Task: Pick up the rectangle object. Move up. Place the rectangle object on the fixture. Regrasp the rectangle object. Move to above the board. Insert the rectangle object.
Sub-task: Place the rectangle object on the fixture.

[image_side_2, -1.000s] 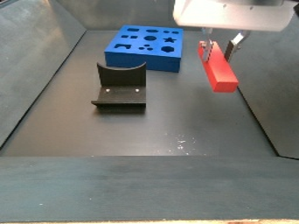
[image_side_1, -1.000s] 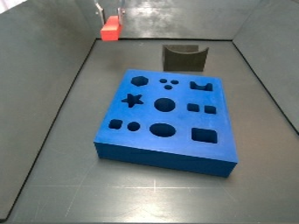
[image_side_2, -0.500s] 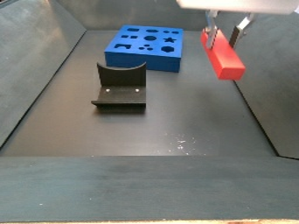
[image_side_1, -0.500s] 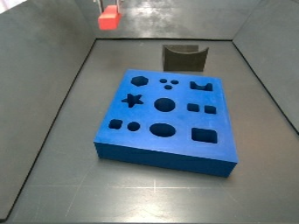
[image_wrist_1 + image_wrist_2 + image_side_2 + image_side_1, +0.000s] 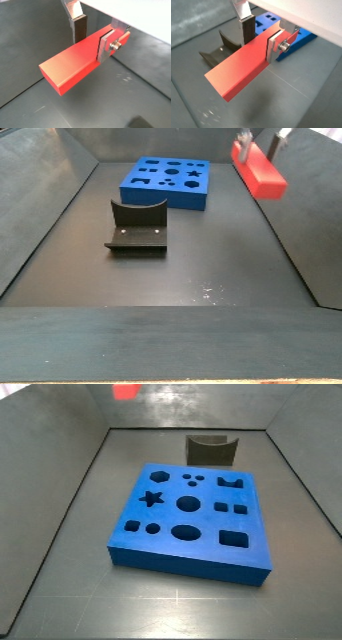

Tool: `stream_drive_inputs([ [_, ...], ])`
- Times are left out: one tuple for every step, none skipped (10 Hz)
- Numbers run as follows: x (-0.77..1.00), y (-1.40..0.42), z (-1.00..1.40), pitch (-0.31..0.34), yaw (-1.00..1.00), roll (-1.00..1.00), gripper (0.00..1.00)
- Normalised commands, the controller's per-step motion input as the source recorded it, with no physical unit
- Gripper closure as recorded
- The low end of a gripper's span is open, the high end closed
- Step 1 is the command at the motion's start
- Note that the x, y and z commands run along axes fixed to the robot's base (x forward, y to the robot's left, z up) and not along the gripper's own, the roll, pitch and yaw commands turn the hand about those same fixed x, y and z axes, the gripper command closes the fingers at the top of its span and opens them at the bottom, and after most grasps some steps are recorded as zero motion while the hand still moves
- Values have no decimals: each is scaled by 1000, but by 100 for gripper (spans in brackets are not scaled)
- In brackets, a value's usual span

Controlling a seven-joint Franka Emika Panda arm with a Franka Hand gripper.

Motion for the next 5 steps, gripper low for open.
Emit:
stream_drive_inputs([
  [1000, 141, 677, 99, -306, -100, 100],
  [1000, 122, 614, 109, -193, -120, 100],
  [1000, 116, 572, 111, -153, -127, 100],
  [1000, 104, 471, 116, -99, -133, 100],
  [1000, 92, 399, 117, -76, -137, 100],
])
